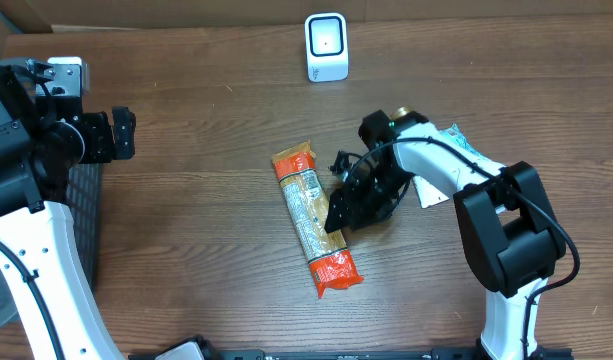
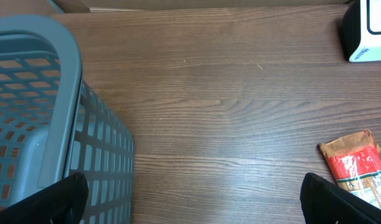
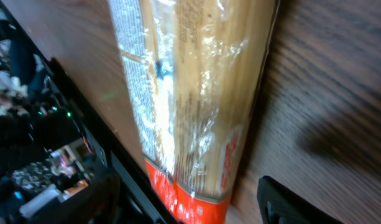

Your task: Scan the item barcode

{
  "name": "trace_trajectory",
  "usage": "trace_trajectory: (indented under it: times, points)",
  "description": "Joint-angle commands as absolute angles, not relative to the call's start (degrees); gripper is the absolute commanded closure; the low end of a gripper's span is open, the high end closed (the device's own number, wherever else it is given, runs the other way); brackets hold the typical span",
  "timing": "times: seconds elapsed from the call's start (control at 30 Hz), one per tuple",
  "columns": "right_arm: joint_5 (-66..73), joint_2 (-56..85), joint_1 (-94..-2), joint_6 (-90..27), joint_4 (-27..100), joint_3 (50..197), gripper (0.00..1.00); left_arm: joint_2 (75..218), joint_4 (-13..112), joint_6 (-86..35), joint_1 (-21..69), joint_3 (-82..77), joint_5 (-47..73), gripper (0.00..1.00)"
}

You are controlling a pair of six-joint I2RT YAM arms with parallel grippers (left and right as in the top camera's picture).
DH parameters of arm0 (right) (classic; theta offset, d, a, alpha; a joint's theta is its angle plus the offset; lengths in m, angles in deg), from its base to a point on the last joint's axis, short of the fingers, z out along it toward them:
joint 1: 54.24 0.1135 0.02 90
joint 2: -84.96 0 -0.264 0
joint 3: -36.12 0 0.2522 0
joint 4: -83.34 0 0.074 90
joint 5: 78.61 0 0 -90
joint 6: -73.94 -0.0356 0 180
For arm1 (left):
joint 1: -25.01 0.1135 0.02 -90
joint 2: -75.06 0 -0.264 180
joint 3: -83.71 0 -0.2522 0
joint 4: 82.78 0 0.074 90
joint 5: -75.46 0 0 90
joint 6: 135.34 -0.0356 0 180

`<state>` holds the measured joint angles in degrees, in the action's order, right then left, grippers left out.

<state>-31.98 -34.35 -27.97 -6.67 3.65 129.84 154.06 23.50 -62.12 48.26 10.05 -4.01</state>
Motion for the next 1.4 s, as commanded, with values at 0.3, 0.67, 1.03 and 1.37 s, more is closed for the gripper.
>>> trace_trajectory:
  times: [0.3, 0.67, 1.03, 1.37]
  points:
    - [-35.15, -34.09, -22.31, -31.09, 26.66, 118.22, 0.54, 154.15, 23.69, -63.17, 48.24, 10.84, -3.53, 0.0]
    - [-31.57, -30.96, -22.73, -32.4, 26.93, 121.03, 0.96, 154.15, 23.69, -63.17, 48.24, 10.84, -3.53, 0.0]
    - [11.01, -22.29, -17.46, -33.77, 0.39, 140.6, 0.96, 154.15, 23.69, -63.14, 48.24, 10.84, -3.53, 0.0]
    - [23.42, -31.88, -10.1, -37.18, -0.35, 140.6, 0.95, 154.15, 23.69, -63.17, 48.24, 10.84, -3.53, 0.0]
